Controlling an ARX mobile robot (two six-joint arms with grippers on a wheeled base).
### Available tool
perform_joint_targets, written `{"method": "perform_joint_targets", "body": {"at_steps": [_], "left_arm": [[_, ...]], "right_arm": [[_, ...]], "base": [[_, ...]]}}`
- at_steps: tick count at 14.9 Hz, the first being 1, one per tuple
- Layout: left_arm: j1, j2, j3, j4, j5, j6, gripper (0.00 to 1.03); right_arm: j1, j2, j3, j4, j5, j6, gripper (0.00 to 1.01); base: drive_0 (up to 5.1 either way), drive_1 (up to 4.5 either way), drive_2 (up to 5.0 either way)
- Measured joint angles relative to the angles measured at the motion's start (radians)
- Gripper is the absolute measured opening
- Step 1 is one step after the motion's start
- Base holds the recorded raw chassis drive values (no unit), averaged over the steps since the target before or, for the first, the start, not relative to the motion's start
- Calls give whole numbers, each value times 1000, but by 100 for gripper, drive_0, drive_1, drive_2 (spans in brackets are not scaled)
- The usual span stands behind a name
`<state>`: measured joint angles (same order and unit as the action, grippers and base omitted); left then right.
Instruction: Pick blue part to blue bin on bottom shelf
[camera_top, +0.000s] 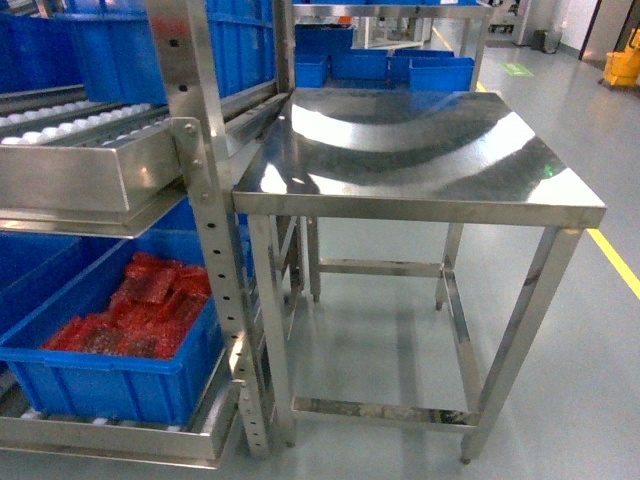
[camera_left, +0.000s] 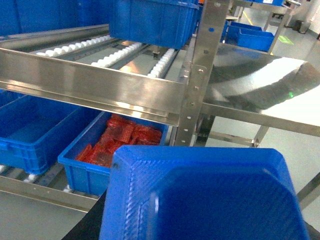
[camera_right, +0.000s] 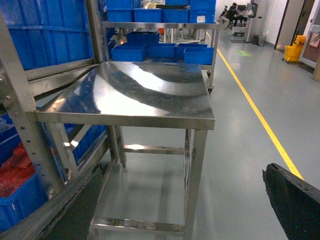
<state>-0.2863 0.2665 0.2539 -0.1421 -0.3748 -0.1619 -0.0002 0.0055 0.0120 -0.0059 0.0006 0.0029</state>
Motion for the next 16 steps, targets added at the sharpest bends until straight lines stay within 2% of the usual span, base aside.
{"method": "perform_joint_targets", "body": {"at_steps": [16], "left_arm": [[0,-1,0,1,-2,0,43]], "right_arm": [[0,0,0,0,0,0,98]], "base": [[-501,236,236]]}}
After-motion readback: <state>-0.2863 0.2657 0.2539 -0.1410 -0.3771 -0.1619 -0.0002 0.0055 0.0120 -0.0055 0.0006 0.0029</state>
